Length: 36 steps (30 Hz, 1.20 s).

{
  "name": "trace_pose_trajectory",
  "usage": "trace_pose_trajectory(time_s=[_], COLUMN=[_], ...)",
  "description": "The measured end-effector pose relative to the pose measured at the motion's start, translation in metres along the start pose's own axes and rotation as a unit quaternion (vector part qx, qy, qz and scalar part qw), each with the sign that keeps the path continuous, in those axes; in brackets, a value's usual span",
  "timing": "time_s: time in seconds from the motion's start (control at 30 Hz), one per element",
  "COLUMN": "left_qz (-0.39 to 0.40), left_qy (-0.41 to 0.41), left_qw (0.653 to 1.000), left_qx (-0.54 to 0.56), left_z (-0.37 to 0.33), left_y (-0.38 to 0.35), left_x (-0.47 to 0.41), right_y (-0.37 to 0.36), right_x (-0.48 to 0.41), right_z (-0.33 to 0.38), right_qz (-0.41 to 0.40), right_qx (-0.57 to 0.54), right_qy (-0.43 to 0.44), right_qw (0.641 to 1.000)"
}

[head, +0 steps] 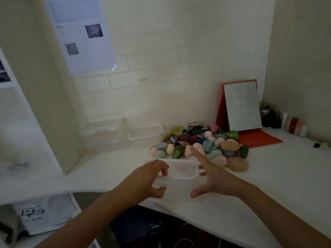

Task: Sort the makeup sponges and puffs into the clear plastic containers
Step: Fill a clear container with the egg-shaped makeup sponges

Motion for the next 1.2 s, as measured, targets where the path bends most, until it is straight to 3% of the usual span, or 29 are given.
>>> trace_pose_trajectory(time_s=[0.33, 0.8, 1.0, 1.13, 1.2], left_qz=[0.008, 0.025, -0.038, -0.073, -0.095], left_qy=[-0.052, -0.027, -0.071, -0.094, -0.114], left_qw=[0.998, 0.991, 0.989, 0.986, 0.981], left_qx=[-0.047, -0.130, -0.123, -0.114, -0.123], left_z=[-0.021, -0.042, -0.040, -0.035, -0.031], left_y=[-0.031, -0.035, -0.041, -0.041, -0.042], left_x=[-0.004, -0.055, -0.050, -0.046, -0.046], right_y=[-0.023, 0.006, 0.011, 0.016, 0.016], right_x=[-0.009, -0.030, -0.032, -0.023, -0.020], right_z=[-0.018, -0.045, -0.042, -0.031, -0.025], right_qz=[0.011, -0.007, -0.045, -0.095, -0.132], right_qx=[-0.098, -0.039, 0.006, 0.140, 0.229], right_qy=[0.025, 0.048, 0.088, 0.115, 0.145], right_qw=[0.995, 0.998, 0.995, 0.979, 0.953])
Point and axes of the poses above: each hand's wrist, its own x-axis away from the middle knuckle, its own y-axis out of the back of the hand, z = x × y, the point moved 6 cm from there along -x, towards the middle knuckle, and after that the axes turned 3 degrees about z, right-handed, at the moved point
